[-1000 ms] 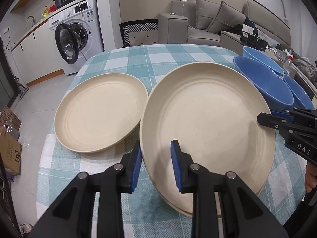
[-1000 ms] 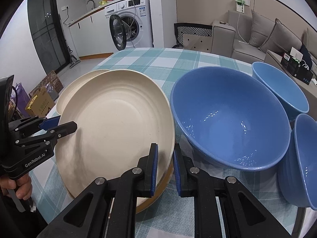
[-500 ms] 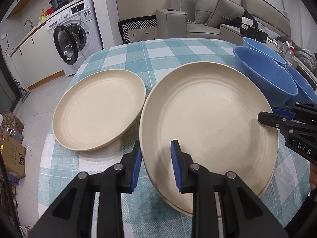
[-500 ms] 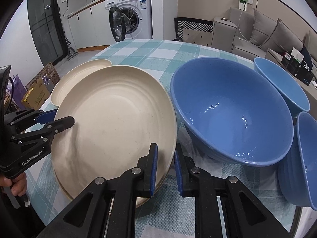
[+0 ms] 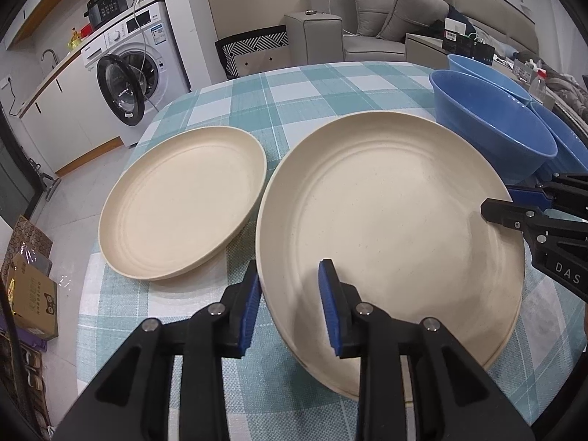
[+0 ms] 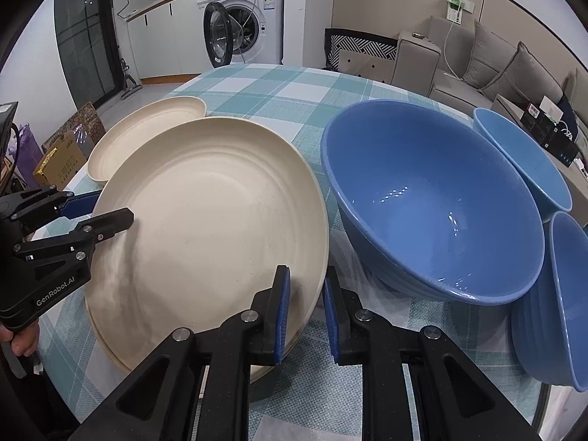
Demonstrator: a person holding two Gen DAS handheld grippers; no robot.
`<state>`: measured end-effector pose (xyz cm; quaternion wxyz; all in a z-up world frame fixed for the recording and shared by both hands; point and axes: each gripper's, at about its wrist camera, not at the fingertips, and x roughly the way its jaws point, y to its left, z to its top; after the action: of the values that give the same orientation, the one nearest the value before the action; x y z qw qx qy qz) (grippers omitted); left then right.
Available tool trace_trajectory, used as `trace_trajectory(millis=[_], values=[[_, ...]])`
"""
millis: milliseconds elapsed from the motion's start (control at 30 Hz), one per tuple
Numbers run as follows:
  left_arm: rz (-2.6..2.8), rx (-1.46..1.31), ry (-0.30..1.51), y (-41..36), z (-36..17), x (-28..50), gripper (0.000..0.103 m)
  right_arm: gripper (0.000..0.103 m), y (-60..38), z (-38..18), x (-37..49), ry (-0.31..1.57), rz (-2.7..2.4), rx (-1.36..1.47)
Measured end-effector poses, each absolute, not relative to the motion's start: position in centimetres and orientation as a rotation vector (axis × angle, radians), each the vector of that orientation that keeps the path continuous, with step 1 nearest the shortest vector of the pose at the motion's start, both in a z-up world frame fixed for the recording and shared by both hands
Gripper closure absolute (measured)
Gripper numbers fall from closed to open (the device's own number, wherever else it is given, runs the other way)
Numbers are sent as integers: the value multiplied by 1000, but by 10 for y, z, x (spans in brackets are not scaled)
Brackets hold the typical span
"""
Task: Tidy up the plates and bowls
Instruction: 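Lower the held cream plate flat onto the other cream plate, then open the right gripper and pull it back from the stacked plates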
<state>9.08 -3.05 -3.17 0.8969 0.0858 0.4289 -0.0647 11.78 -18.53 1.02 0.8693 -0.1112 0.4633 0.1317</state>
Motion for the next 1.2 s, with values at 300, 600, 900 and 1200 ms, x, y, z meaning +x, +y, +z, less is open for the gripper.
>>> trace_trajectory(millis=[300,600,900,1200], values=[[-135,211,894,-35,-34,89,69,76,-180,6,113,970,278,-278],[-141,240,917,-39,-38,90,59,71,-180,4,112,978,287,-286],[-155,240,926,-39,-39,90,54,63,-179,4,110,979,308,-282],[-175,194,905,-32,-28,89,47,33,-180,12,107,954,328,-262]])
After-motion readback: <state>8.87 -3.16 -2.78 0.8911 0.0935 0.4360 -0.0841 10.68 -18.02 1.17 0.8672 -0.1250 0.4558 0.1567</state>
